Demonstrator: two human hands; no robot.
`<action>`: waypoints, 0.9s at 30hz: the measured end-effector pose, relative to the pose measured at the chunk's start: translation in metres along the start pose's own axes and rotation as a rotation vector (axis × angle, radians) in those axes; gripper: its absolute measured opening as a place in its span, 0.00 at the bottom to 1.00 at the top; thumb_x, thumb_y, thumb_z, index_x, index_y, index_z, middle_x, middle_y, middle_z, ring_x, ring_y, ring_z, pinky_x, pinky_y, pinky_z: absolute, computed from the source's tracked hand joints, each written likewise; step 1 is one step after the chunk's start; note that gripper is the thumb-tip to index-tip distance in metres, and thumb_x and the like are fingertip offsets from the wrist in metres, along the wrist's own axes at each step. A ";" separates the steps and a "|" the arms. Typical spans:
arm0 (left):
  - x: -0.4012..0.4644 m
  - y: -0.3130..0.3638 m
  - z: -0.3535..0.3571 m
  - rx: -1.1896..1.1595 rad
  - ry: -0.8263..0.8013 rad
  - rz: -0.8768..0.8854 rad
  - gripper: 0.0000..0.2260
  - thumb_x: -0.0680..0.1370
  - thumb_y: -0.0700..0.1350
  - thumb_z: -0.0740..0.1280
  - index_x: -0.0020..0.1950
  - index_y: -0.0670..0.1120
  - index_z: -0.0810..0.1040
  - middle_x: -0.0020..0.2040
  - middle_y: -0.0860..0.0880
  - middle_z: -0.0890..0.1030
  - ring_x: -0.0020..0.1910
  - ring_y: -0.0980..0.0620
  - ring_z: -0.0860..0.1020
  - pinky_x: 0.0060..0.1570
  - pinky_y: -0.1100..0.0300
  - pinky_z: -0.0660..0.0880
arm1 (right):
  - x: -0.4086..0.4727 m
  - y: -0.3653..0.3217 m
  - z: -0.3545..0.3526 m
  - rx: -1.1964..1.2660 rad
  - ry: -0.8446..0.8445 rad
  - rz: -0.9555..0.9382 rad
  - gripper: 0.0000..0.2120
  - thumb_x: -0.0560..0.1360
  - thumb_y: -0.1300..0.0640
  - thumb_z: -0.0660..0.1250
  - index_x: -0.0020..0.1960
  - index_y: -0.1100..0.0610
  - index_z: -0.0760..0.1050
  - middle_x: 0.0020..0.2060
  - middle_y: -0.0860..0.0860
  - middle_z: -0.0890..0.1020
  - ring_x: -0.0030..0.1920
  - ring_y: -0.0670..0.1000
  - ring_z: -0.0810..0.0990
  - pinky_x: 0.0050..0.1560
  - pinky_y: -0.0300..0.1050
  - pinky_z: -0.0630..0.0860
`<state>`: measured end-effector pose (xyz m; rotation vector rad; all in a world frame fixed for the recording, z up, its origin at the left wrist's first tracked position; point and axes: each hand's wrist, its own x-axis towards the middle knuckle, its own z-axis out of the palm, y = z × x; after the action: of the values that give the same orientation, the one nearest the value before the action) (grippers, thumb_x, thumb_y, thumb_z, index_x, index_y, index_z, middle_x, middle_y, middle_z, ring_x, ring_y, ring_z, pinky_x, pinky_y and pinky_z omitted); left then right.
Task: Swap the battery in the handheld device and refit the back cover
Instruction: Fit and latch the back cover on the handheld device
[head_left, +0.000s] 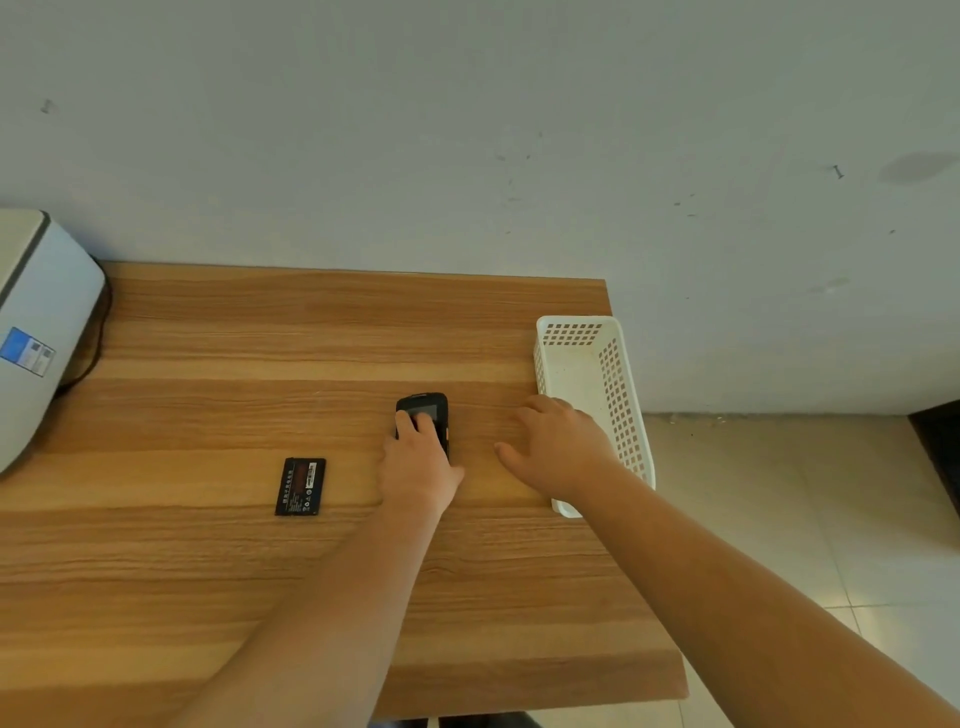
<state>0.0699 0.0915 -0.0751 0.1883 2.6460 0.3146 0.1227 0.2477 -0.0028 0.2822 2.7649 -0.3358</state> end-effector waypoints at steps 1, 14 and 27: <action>0.000 -0.001 0.000 -0.040 -0.002 -0.004 0.39 0.72 0.56 0.73 0.75 0.44 0.58 0.75 0.43 0.59 0.66 0.41 0.68 0.59 0.50 0.74 | -0.001 0.000 0.000 0.004 0.003 0.000 0.27 0.76 0.38 0.58 0.67 0.54 0.73 0.64 0.51 0.75 0.63 0.53 0.73 0.62 0.51 0.72; -0.008 -0.007 -0.008 -0.672 -0.112 -0.041 0.29 0.75 0.43 0.71 0.74 0.47 0.65 0.64 0.52 0.70 0.64 0.47 0.71 0.58 0.58 0.70 | -0.003 -0.005 0.000 0.023 0.000 0.006 0.26 0.76 0.38 0.58 0.67 0.53 0.72 0.64 0.50 0.75 0.64 0.52 0.72 0.62 0.50 0.72; 0.001 -0.040 -0.021 -0.937 -0.178 -0.097 0.15 0.76 0.37 0.68 0.61 0.50 0.78 0.52 0.50 0.81 0.51 0.53 0.79 0.43 0.63 0.73 | -0.001 -0.012 0.000 0.026 -0.002 0.007 0.28 0.77 0.38 0.58 0.71 0.53 0.69 0.68 0.50 0.72 0.66 0.52 0.71 0.64 0.51 0.70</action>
<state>0.0564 0.0487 -0.0678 -0.2082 2.0609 1.3605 0.1206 0.2361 -0.0002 0.2977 2.7587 -0.3704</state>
